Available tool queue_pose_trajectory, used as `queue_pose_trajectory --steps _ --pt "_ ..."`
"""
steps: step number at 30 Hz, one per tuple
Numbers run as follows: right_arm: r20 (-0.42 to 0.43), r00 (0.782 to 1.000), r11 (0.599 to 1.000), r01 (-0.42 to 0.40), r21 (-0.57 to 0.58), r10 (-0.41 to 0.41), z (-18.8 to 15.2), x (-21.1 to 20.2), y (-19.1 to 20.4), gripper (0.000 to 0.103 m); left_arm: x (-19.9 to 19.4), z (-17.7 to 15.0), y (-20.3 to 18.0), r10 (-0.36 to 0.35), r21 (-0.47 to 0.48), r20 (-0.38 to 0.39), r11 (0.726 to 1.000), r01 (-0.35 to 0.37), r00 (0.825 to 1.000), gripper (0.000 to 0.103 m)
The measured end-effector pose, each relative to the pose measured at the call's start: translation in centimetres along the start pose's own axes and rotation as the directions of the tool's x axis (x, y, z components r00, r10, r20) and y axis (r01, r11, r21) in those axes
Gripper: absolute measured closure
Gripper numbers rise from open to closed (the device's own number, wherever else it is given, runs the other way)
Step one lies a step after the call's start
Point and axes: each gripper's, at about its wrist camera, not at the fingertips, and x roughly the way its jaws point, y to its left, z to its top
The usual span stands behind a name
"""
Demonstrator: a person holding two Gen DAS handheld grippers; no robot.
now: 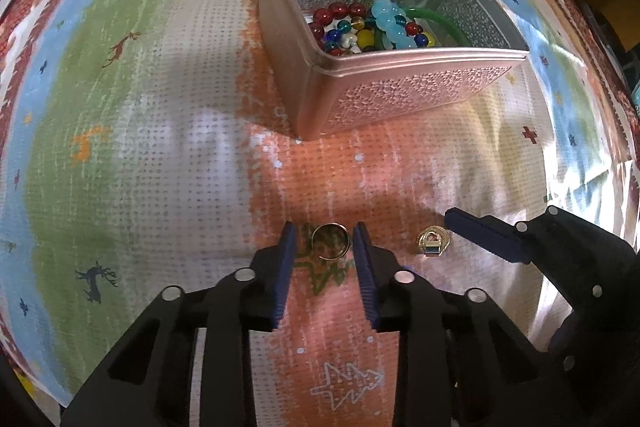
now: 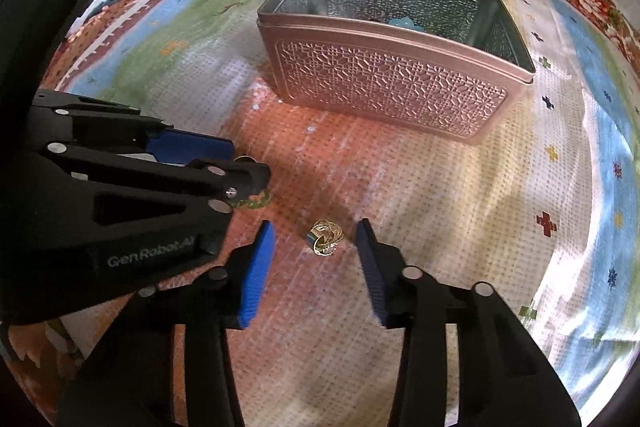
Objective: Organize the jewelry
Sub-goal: 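Close left tool on gold ring while right tool grips gold charm, then carry the gold ring and charm over the tin box with both tools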
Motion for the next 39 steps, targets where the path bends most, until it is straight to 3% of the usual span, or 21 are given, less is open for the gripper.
queue_pose_trajectory --steps 6,17,26,39 --pt "0.001 1.000 1.000 -0.004 0.001 0.004 0.0 0.0 -0.2 0.085 -0.2 -0.1 0.7 0.005 -0.001 -0.001 1.000 -0.005 1.000 0.084" --pt "0.027 0.999 1.000 -0.019 -0.005 0.019 -0.2 -1.0 -0.4 0.086 -1.7 -0.7 1.7 -0.030 -0.020 0.020 0.999 0.030 0.999 0.084" --pt "0.109 0.994 0.999 -0.026 0.040 0.022 0.1 -3.1 -2.1 0.086 -4.6 -0.4 3.3 -0.054 -0.059 0.116 0.996 0.061 0.992 0.084" --pt "0.248 0.969 0.994 -0.032 0.101 0.006 1.1 -6.2 -3.4 0.086 -8.2 -0.1 4.5 -0.115 -0.084 0.251 0.987 0.140 0.961 0.084"
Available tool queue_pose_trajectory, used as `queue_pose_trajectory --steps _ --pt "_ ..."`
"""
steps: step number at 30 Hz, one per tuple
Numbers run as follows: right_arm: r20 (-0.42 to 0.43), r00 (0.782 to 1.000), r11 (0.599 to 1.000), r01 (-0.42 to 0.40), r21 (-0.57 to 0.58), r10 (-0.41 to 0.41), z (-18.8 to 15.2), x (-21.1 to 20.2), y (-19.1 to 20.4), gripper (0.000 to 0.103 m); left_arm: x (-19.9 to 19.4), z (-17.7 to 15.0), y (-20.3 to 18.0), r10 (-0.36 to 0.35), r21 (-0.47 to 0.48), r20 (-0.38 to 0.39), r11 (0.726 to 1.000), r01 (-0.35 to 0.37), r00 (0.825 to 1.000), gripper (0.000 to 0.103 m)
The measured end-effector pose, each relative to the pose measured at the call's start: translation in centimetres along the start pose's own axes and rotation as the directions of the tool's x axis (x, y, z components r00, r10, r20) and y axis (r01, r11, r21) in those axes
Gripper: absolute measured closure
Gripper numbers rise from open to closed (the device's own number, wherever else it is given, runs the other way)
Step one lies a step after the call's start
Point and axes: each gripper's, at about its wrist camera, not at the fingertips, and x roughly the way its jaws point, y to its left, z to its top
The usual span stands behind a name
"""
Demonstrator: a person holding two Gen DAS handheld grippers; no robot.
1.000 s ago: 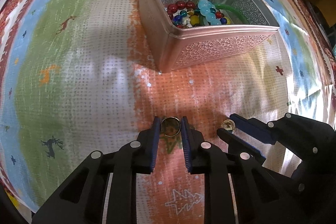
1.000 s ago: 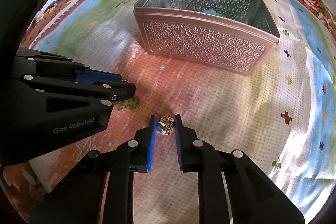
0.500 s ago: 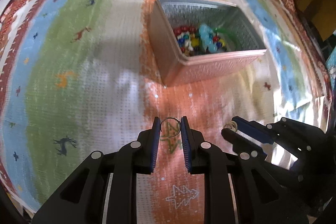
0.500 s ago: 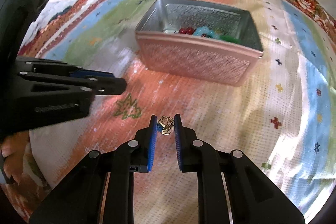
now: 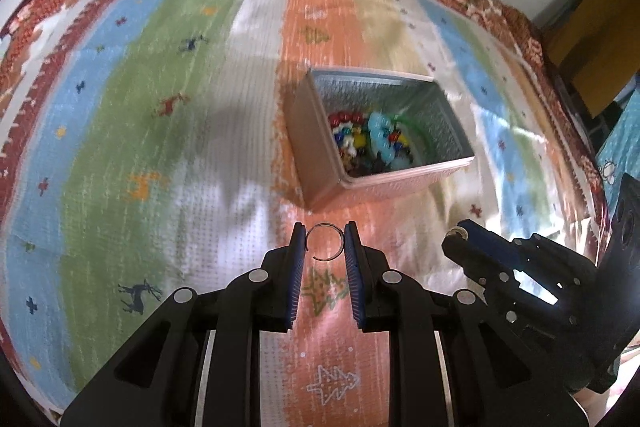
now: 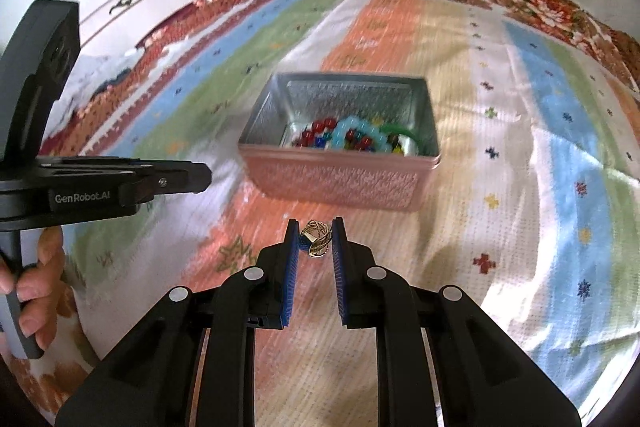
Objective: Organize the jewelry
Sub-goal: 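Carry the gold ring and charm over the tin box with both tools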
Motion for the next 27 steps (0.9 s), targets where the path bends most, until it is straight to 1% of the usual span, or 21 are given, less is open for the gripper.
queue_pose_trajectory --steps 6,12,16,23,25,27 --pt "0.058 0.998 0.999 0.003 0.033 -0.005 0.8 -0.8 -0.9 0.086 -1.2 0.5 -1.0 -0.028 0.025 0.092 0.999 0.026 0.995 0.084" --pt "0.097 0.995 0.998 -0.006 0.054 0.001 1.6 -1.4 -1.7 0.086 -2.7 0.6 -2.5 -0.037 0.099 0.206 0.995 0.017 0.978 0.084" --pt "0.114 0.993 0.998 -0.012 0.061 0.005 2.2 -1.6 -2.2 0.086 -3.2 0.7 -3.8 -0.038 0.163 0.276 0.987 -0.008 0.960 0.084" --pt "0.126 0.992 0.998 -0.016 0.056 0.009 3.3 -1.6 -3.0 0.086 -3.4 1.2 -4.8 -0.061 0.232 0.352 0.973 -0.023 0.934 0.084" --pt "0.132 0.991 0.998 -0.028 0.061 0.020 3.6 -1.7 -3.4 0.086 -3.1 1.6 -5.0 -0.058 0.245 0.359 0.969 -0.034 0.931 0.084" --pt "0.138 0.990 0.997 -0.034 0.068 0.024 3.8 -1.8 -3.6 0.086 -2.6 2.0 -5.0 -0.050 0.251 0.356 0.967 -0.045 0.933 0.084"
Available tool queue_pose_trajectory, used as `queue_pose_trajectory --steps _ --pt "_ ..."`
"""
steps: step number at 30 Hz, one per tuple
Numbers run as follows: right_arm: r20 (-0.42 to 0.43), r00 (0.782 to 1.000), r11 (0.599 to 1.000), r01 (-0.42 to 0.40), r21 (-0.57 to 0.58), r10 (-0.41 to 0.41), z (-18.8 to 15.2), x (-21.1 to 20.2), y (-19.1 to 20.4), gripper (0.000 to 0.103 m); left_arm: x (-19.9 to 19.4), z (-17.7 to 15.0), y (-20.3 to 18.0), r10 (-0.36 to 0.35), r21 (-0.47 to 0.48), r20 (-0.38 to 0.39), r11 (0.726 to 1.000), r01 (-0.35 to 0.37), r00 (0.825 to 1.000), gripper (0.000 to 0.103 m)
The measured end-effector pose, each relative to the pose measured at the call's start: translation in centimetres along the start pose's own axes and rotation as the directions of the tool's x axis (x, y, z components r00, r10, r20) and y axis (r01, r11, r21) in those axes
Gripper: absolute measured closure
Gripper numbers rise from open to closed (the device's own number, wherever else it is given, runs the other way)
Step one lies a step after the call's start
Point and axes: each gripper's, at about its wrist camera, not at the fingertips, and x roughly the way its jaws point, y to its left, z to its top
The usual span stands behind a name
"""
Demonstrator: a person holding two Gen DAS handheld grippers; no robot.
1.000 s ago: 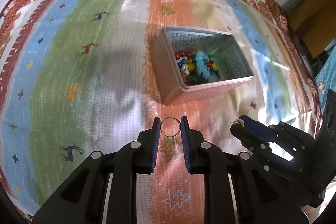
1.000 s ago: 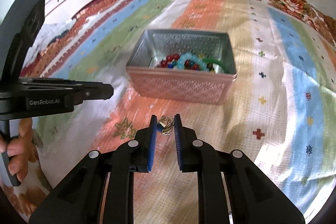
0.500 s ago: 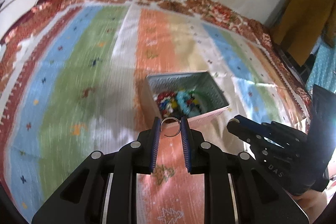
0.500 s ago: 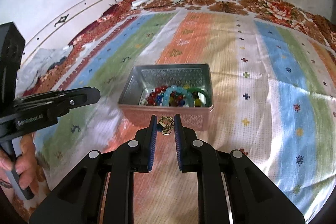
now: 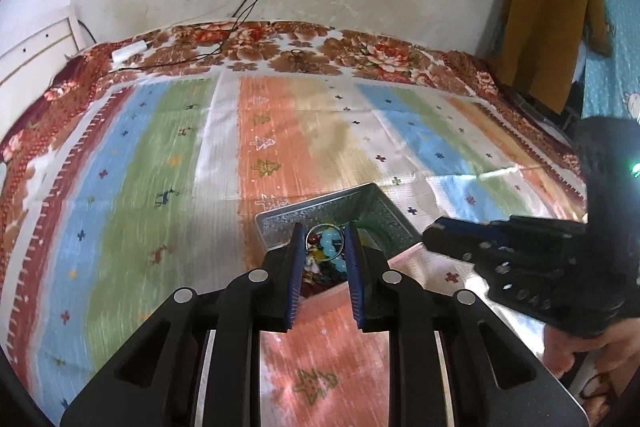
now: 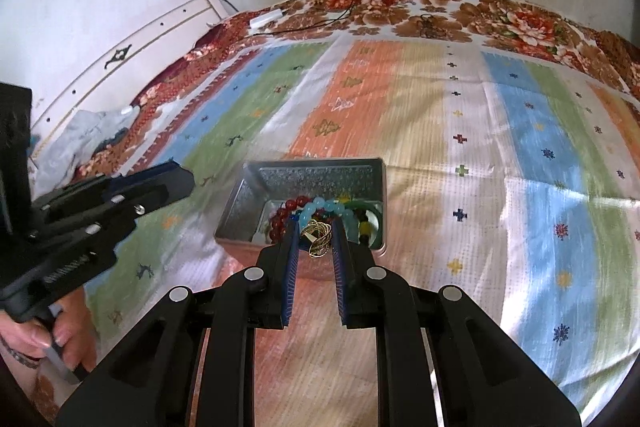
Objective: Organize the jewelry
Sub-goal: 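Carry the gold ring and charm over the tin box with both tools, then open both tools to drop the ring and charm into the tin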
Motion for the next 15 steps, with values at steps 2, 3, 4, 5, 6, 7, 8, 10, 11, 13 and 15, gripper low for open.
queue_pose_trajectory --steps 2,3,4,5,6,7,8,10,11,13,15 --pt "0.011 1.000 1.000 0.003 -0.007 -0.003 0.3 0.0 0.0 0.086 0.4 0.1 0.2 -0.004 0.002 -0.002 1.000 0.004 1.000 0.084" --pt "0.014 1.000 1.000 0.001 -0.012 -0.001 0.5 0.0 -0.1 0.086 0.5 0.2 0.4 -0.006 0.000 0.002 1.000 0.006 1.000 0.084" --pt "0.019 1.000 1.000 0.000 -0.013 0.000 0.7 0.1 -0.1 0.086 0.6 0.2 0.5 -0.008 -0.006 0.008 1.000 0.008 1.000 0.084" --pt "0.024 1.000 1.000 -0.001 -0.014 0.002 0.9 0.2 -0.2 0.086 0.6 0.3 0.7 -0.012 -0.013 0.012 1.000 0.012 1.000 0.084" --pt "0.026 1.000 1.000 -0.005 -0.016 0.005 1.2 0.3 -0.3 0.086 0.6 0.4 1.0 -0.020 -0.032 0.016 0.999 0.021 1.000 0.084" --pt "0.028 1.000 1.000 -0.005 -0.017 0.006 1.5 0.5 -0.4 0.086 0.7 0.5 1.3 -0.026 -0.047 0.018 0.999 0.027 0.999 0.084" --pt "0.027 1.000 1.000 -0.008 -0.020 0.008 1.7 0.7 -0.5 0.086 0.8 0.6 1.5 -0.031 -0.061 0.023 0.998 0.032 0.999 0.084" --pt "0.030 1.000 1.000 -0.005 -0.028 0.006 1.9 1.0 -0.6 0.086 1.0 0.8 1.9 -0.040 -0.074 0.036 0.996 0.042 0.999 0.084" --pt "0.029 1.000 0.999 -0.008 -0.033 0.009 2.1 1.2 -0.6 0.086 1.2 0.9 1.9 -0.033 -0.069 0.043 0.997 0.036 0.999 0.084" --pt "0.036 0.999 0.999 -0.011 -0.038 0.012 2.4 1.4 -0.6 0.086 1.6 1.1 1.9 -0.030 -0.050 0.050 0.998 0.033 0.998 0.084" --pt "0.038 0.999 0.999 -0.014 -0.039 0.016 2.6 1.6 -0.7 0.086 2.0 1.3 1.9 -0.033 -0.043 0.045 0.998 0.035 0.998 0.084"
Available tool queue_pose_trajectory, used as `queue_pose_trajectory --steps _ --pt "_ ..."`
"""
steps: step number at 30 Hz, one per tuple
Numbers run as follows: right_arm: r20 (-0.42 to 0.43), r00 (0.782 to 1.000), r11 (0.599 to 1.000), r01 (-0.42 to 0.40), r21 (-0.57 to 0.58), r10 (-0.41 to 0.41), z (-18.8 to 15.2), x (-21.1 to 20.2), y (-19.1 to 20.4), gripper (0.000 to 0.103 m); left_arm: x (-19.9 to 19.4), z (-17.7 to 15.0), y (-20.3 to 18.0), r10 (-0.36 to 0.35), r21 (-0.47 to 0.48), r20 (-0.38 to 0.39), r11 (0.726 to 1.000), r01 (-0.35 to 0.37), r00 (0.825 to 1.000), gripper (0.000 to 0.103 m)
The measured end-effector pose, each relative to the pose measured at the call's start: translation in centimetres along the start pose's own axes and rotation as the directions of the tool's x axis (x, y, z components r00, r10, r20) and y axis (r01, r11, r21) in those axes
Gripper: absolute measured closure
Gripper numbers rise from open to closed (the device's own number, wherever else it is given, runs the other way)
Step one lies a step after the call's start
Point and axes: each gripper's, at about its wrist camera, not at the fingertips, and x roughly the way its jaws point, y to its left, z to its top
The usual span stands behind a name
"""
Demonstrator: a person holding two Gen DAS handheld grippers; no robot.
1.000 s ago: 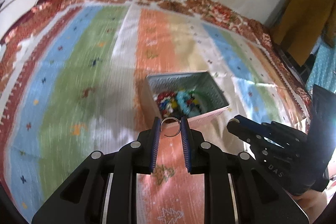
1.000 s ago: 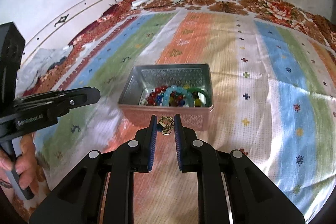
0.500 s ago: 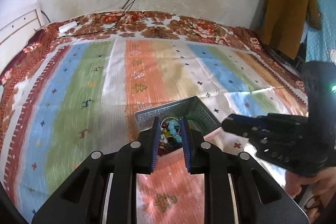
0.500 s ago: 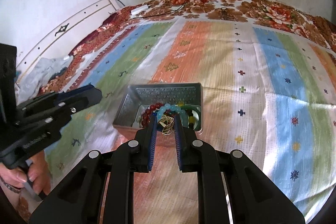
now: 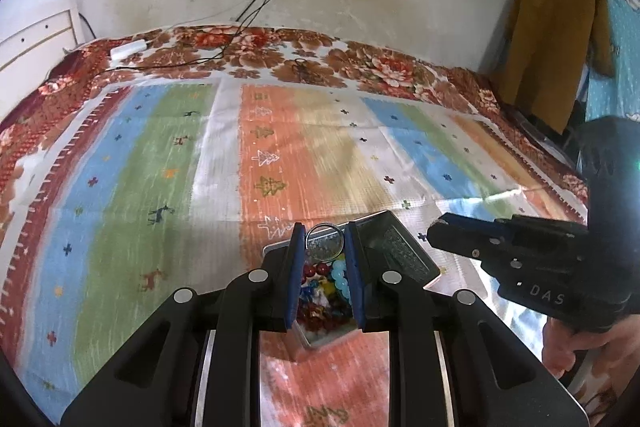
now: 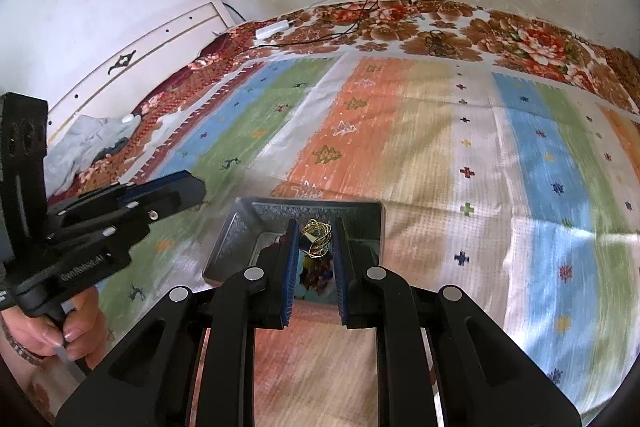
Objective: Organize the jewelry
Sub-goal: 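Open both tools to drop the ring and charm into the tin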
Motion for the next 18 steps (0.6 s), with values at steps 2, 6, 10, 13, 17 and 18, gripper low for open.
queue_pose_trajectory --steps 2,6,10,13,17,18 --pt "-0.004 1.000 1.000 -0.006 0.003 0.006 0.2 0.3 -0.2 0.086 0.1 0.1 0.0 -0.008 0.001 0.000 1.000 0.008 1.000 0.084" --pt "-0.018 1.000 1.000 -0.009 -0.006 0.009 0.5 1.2 -0.2 0.086 0.4 0.4 -0.1 -0.020 0.007 -0.003 1.000 0.020 1.000 0.084" --pt "-0.023 1.000 1.000 -0.005 -0.014 0.004 0.7 1.7 -0.1 0.086 0.7 0.3 -0.3 -0.024 0.013 -0.017 1.000 0.024 1.000 0.084" --pt "-0.026 1.000 1.000 -0.004 -0.004 0.004 0.8 2.0 -0.4 0.086 1.0 0.4 -0.2 -0.022 0.006 -0.035 1.000 0.023 0.999 0.080" --pt "-0.036 0.999 0.999 -0.020 0.031 0.021 0.8 2.0 -0.9 0.059 0.7 0.5 0.2 -0.020 -0.010 -0.030 1.000 0.020 0.999 0.059" --pt "-0.034 0.999 0.999 -0.022 0.040 0.023 0.8 1.9 -1.0 0.059 0.7 0.5 0.4 -0.025 -0.020 -0.032 1.000 0.024 0.999 0.057"
